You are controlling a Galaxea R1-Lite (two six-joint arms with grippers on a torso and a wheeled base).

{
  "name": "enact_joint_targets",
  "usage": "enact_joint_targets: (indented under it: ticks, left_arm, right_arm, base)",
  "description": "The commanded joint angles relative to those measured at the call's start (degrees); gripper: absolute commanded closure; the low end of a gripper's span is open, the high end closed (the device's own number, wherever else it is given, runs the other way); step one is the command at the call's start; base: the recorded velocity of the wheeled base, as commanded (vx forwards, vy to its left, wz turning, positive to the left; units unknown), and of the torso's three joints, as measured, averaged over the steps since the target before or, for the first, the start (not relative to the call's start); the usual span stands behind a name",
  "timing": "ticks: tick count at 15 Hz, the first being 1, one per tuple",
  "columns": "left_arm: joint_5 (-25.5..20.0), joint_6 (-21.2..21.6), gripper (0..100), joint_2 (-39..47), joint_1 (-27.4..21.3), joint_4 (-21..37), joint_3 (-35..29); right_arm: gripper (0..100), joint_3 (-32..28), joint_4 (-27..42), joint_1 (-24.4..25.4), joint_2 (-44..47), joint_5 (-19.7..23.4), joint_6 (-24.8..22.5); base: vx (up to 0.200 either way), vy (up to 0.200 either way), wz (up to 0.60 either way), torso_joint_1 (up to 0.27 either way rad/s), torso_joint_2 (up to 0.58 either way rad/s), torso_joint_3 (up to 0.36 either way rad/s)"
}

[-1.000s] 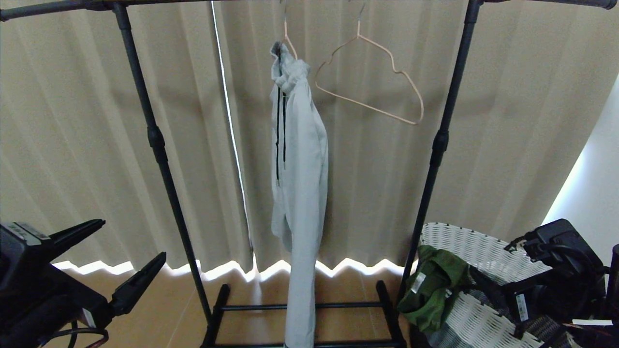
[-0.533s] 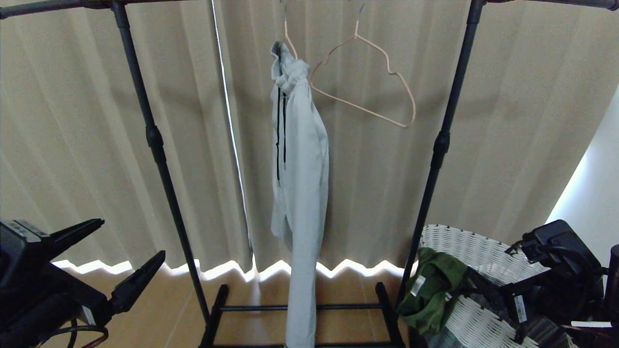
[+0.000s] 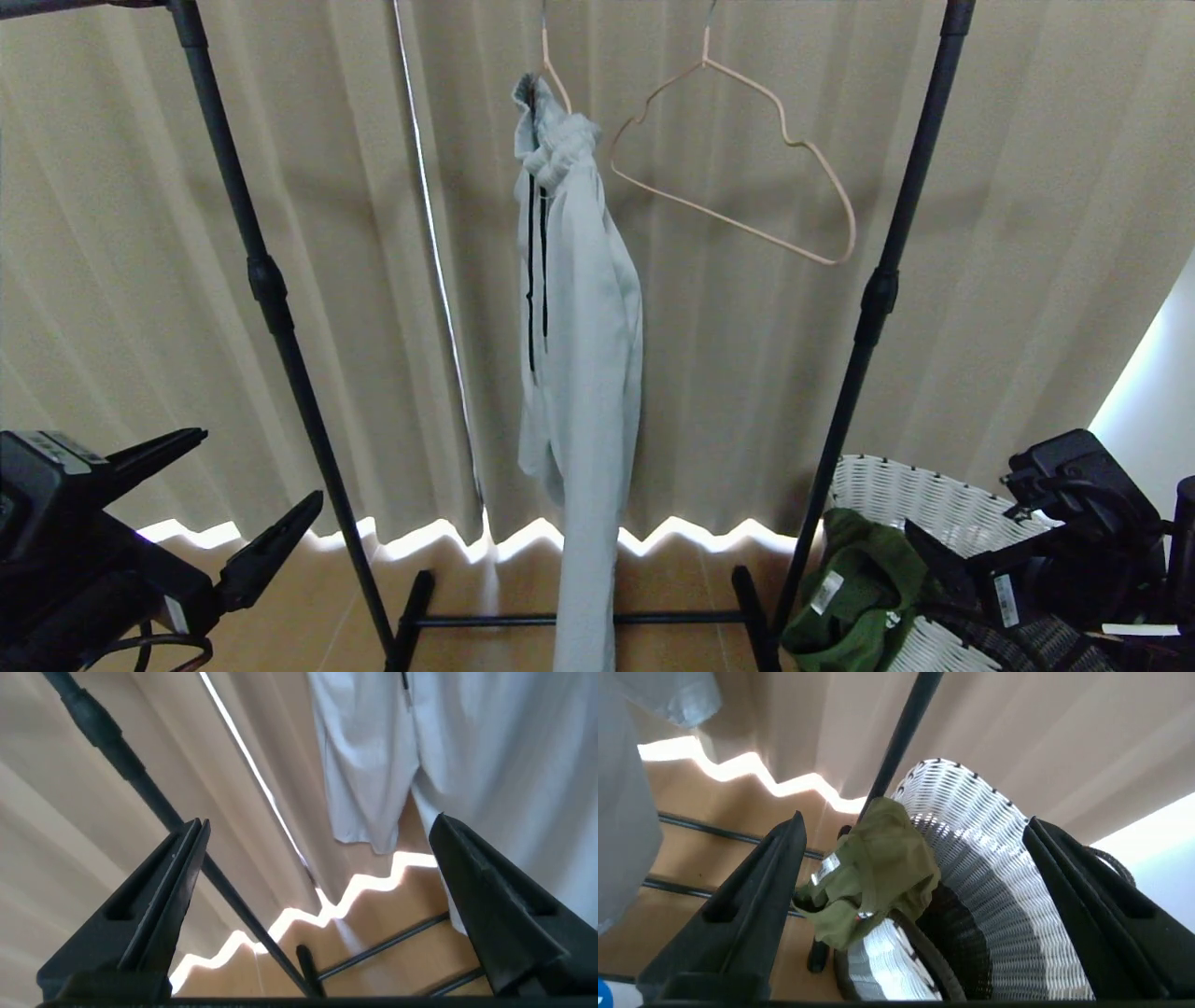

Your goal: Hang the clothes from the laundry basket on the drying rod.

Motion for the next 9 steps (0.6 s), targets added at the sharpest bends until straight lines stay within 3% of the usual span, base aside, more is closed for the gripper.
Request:
enact_joint_targets:
  ticks: [1, 3, 6, 9]
  left_arm:
    - [0.07, 0.01, 0, -0.03, 0.14, -0.03, -0.07]
    - [0.07, 0.01, 0, -0.55, 0.14, -0.03, 0.02]
    - [-0.02, -0.07, 0, -2.14, 0.14, -0.12, -0.07]
    - [-0.02, -0.07, 0, -3.37, 0.14, -0.12, -0.07]
  right_arm:
    - [0, 1.86, -0.04, 0.03, -0.71, 0.17, -0.09]
    - [0, 1.86, 0.13, -0.14, -0.36, -0.01, -1.93]
    - [0, 2.3, 1.27, -4.27, 3.77, 0.17, -13.53]
    - [0, 0.89, 0.84, -4.62, 11.94, 0.08, -14.15]
  base:
    - [0.0, 0.0, 0.0, 0.0, 0.0, 0.0]
    - [0.0, 0.0, 0.0, 0.0, 0.0, 0.0]
    - [0.0, 0.0, 0.0, 0.0, 0.0, 0.0]
    - [0.0, 0.0, 0.0, 0.0, 0.0, 0.0]
